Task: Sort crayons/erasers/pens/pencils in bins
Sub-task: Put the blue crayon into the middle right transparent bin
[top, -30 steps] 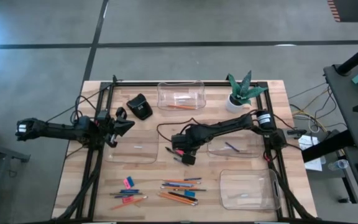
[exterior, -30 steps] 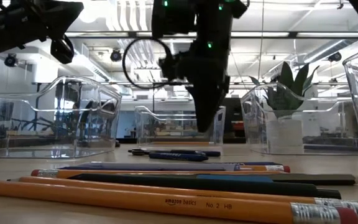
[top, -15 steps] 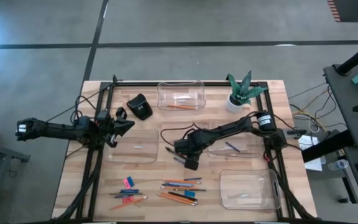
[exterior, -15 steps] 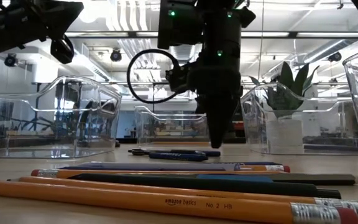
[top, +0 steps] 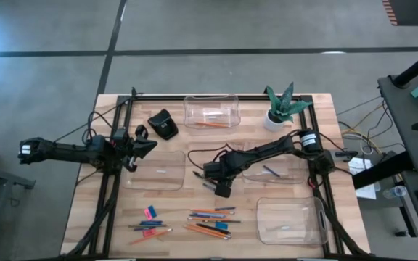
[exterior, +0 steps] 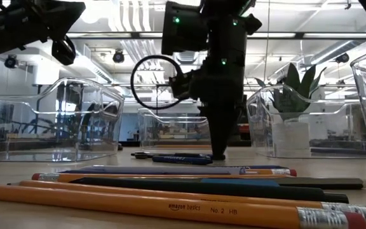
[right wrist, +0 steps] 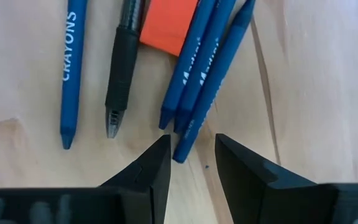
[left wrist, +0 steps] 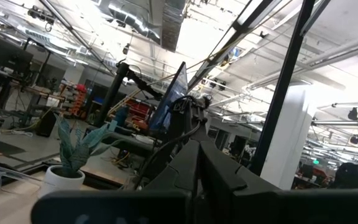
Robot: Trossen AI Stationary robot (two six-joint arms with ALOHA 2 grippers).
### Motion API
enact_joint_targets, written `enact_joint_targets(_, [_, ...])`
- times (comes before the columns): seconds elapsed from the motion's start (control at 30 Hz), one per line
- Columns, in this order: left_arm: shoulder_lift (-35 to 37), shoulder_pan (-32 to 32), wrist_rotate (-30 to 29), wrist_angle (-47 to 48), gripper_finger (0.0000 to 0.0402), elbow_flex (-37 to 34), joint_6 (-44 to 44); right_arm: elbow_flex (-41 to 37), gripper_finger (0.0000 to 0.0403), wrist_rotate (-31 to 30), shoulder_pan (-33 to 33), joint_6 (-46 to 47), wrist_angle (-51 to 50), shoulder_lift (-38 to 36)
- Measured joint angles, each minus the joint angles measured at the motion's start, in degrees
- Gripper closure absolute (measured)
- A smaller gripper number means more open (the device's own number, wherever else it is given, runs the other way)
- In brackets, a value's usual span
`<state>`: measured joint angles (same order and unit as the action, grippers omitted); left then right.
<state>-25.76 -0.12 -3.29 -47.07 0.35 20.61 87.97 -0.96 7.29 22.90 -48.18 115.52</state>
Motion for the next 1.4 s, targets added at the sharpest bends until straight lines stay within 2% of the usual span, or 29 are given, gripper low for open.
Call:
enact_joint_targets(0.27, [0.0, 0.0, 0.0, 0.0, 0.0402, 0.0, 0.0, -3.2, 0.0291, 0.5, -1.0, -0.6, 4.0, -0.4])
enact_joint_targets(0.57, [0.0, 0.0, 0.0, 0.0, 0.0402, 0.0, 0.0, -4.2, 0.0383, 0.1, -1.7, -3.6, 4.4, -0.4])
enact_joint_targets(0.83, [0.0, 0.0, 0.0, 0.0, 0.0402, 0.0, 0.0, -2.0, 0.0388, -1.0, -2.1, -4.8, 3.4, -1.3])
enact_joint_targets(1.07, [0.0, 0.0, 0.0, 0.0, 0.0402, 0.0, 0.0, -1.1, 0.0389, -6.4, -2.6, -4.5, 2.7, -7.8])
enact_joint_targets(1.23, [0.0, 0.0, 0.0, 0.0, 0.0402, 0.0, 0.0, -1.2, 0.0389, -7.4, -2.3, -0.7, 0.9, -14.1])
enact_joint_targets(1.4, [0.0, 0.0, 0.0, 0.0, 0.0402, 0.0, 0.0, -2.0, 0.039, -7.4, 0.7, 2.6, -0.2, -20.2])
